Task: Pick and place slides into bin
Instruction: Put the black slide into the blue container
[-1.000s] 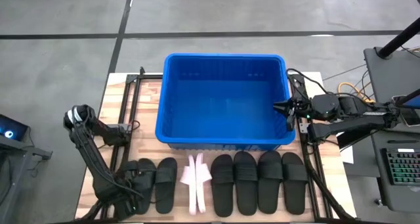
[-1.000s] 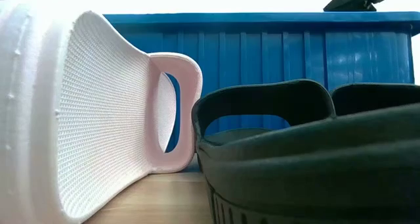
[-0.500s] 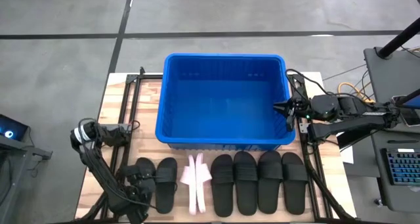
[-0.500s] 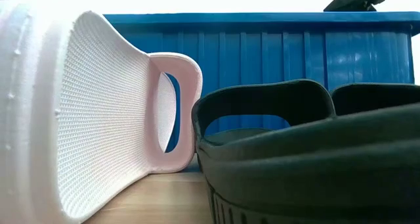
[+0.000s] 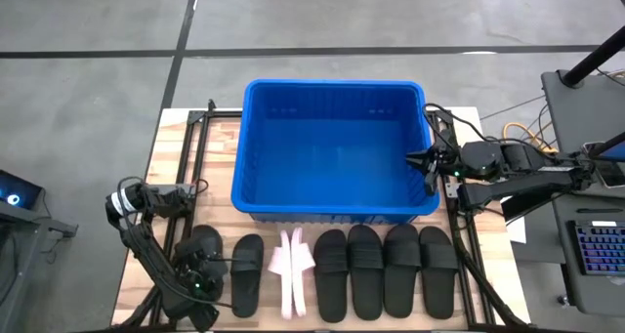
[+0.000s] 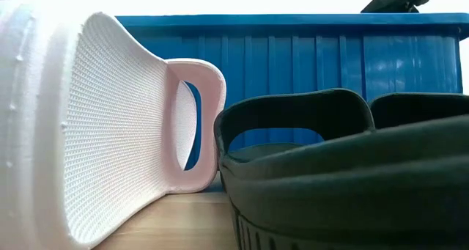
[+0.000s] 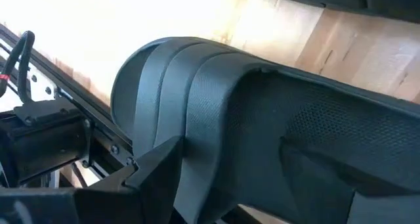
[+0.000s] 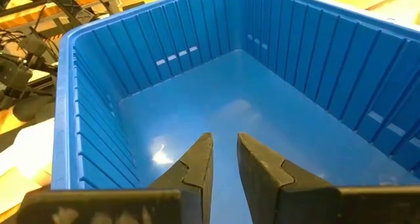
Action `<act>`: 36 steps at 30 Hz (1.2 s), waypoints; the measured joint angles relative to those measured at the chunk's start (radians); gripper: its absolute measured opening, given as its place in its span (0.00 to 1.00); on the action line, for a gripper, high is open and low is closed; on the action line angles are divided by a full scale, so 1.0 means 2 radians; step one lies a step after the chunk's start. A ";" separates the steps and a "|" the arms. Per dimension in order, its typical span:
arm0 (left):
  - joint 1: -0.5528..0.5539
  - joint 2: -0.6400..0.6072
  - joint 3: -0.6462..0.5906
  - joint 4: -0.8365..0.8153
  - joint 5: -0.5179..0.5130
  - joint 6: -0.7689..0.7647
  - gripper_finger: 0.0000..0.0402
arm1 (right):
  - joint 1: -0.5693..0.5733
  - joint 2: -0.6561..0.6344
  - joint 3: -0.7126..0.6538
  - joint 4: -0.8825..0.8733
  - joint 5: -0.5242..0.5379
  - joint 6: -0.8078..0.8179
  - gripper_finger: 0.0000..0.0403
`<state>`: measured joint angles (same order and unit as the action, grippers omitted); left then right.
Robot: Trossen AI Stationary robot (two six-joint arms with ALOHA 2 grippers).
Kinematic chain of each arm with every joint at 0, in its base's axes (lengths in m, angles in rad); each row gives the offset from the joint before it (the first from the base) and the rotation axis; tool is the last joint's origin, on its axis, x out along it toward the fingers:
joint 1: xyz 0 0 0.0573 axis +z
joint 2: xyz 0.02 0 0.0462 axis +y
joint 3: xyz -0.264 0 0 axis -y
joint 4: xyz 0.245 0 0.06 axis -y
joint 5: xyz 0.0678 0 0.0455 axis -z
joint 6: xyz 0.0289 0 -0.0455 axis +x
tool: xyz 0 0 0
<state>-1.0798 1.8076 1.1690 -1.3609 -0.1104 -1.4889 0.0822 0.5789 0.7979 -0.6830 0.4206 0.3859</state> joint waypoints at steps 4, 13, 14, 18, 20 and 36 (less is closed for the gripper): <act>0.000 -0.001 0.010 -0.002 -0.001 0.001 0.59 | 0.000 0.000 0.000 0.000 0.000 0.002 0.16; -0.002 -0.004 0.047 -0.006 -0.030 0.001 0.59 | 0.000 0.000 0.000 0.000 0.000 0.004 0.15; -0.002 -0.004 0.049 -0.005 -0.034 0.001 0.59 | 0.000 0.000 0.000 0.000 0.000 0.004 0.15; -0.002 -0.005 0.047 -0.019 -0.040 0.001 0.59 | 0.000 0.000 0.000 0.000 0.000 0.003 0.16; -0.002 -0.005 0.039 -0.029 -0.040 0.001 0.59 | 0.000 0.000 0.000 0.000 0.000 0.003 0.16; 0.000 -0.005 -0.044 -0.041 -0.050 0.001 0.58 | 0.000 0.000 0.000 -0.001 0.000 -0.001 0.15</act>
<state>-1.0798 1.7981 1.0814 -1.4433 -0.2099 -1.4875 0.0822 0.5793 0.7979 -0.6846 0.4210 0.3832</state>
